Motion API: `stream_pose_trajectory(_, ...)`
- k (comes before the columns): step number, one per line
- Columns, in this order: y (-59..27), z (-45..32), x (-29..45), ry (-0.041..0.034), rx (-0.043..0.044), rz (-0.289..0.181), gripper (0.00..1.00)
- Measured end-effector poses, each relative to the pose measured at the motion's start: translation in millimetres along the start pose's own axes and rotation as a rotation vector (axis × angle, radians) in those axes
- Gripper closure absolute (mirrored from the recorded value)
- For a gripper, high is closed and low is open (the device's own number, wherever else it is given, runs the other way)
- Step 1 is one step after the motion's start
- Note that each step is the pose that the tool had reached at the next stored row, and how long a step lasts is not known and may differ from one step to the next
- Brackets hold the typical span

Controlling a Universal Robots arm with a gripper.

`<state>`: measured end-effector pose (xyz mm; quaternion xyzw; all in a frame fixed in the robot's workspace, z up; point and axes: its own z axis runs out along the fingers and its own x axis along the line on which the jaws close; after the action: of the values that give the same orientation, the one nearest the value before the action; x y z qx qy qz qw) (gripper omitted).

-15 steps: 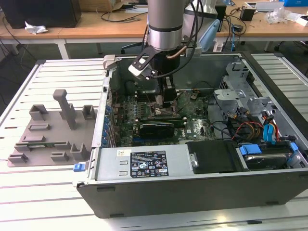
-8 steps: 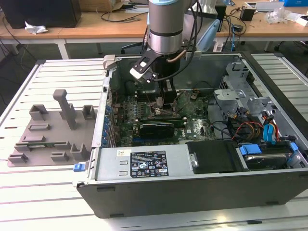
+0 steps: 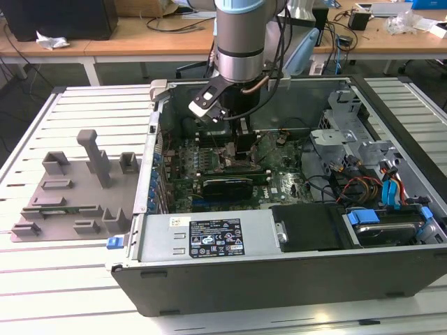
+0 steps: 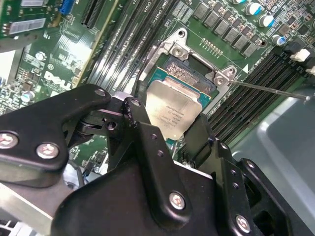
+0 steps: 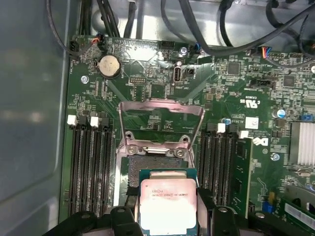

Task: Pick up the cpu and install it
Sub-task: 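Place the cpu into insertion slot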

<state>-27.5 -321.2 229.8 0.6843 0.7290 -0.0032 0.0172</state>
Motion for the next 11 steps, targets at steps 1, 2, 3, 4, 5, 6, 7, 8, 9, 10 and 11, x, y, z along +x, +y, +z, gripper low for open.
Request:
stream_pose_trajectory(1,0.0,1.1,0.6,0.0001,0.0016,0.0,0.45)
stream_pose_trajectory(2,0.1,1.9,1.0,0.0002,0.0028,0.0,0.45)
stream_pose_trajectory(3,0.2,3.2,1.9,0.0003,0.0048,0.0,0.45)
stream_pose_trajectory(4,0.3,4.3,2.6,0.0004,0.0063,0.0,0.45)
stream_pose_trajectory(5,0.3,5.0,3.1,0.0005,0.0076,0.0,0.45)
stream_pose_trajectory(6,0.4,5.9,3.8,0.0007,0.009,0.001,0.45)
stream_pose_trajectory(7,0.5,6.7,4.2,0.0009,0.0101,0.001,0.45)
stream_pose_trajectory(8,0.5,8.5,4.6,0.0007,0.0125,0.001,0.45)
stream_pose_trajectory(9,0.4,10.7,5.0,0.0008,0.015,0.002,0.45)
stream_pose_trajectory(10,0.4,12.7,5.3,0.001,0.0169,0.004,0.45)
stream_pose_trajectory(11,0.6,15.0,5.6,0.0011,0.0191,0.006,0.45)
